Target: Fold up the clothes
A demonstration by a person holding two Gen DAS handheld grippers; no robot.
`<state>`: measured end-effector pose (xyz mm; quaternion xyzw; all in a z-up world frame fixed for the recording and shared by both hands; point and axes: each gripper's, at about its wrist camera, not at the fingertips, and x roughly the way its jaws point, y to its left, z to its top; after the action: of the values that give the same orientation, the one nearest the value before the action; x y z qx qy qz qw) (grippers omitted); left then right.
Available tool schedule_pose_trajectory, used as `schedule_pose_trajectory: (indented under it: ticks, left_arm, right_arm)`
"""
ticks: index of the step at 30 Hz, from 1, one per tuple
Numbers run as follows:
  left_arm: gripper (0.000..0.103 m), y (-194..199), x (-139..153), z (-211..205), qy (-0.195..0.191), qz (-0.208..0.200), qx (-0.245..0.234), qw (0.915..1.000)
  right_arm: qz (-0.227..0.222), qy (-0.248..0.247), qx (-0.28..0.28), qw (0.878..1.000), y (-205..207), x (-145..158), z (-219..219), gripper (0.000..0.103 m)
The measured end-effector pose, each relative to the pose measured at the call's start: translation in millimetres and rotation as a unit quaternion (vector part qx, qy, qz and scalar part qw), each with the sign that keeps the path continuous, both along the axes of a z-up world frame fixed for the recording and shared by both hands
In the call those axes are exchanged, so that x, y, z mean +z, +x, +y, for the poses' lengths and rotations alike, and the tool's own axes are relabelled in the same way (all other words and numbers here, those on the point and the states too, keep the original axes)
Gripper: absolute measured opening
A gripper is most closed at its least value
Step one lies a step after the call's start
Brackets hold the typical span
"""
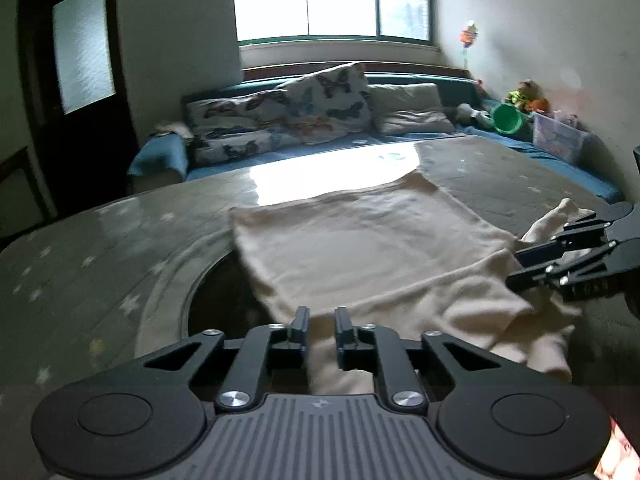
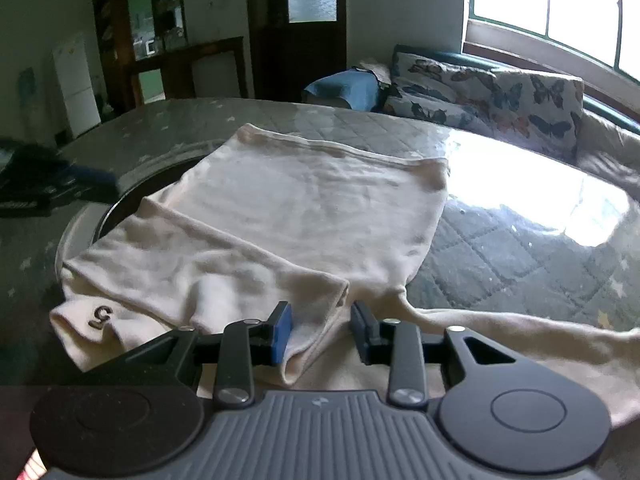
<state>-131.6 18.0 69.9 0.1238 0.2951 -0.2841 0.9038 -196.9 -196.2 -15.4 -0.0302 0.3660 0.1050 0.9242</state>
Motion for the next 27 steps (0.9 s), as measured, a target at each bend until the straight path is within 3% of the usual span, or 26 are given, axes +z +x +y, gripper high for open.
schedule_pose_trajectory:
  ticks: [2,5,9,15,18,20,27]
  left_arm:
    - [0.017,6,-3,-11,0.001,0.001,-0.012,0.9999]
    - [0.017,13,-9,-27,0.008,-0.004,-0.025,0.9996]
    - [0.017,20,-24,-41,0.028,-0.001,-0.031,0.9991]
    - [0.016,25,-38,-38,0.054,0.000,-0.017,0.9984]
    - [0.016,27,-40,-33,0.054,0.002,-0.007,0.9985]
    - [0.016,28,-40,-32,0.061,-0.004,0.001,0.9981]
    - [0.016,27,-38,-29,0.069,-0.009,0.006,0.9976]
  right_arm:
    - [-0.003,-0.007,0.003,1.000,0,2,1,0.013]
    - [-0.011,-0.022,0.005,1.000,1,4,4,0.008]
    - [-0.013,-0.024,0.006,1.000,2,6,4,0.008]
    - [-0.007,-0.016,0.005,1.000,3,3,0,0.023]
    - [-0.008,-0.018,0.009,1.000,4,1,1,0.022]
    - [-0.010,-0.021,0.012,1.000,4,2,4,0.015]
    - [-0.029,-0.048,0.005,0.998,5,4,6,0.018]
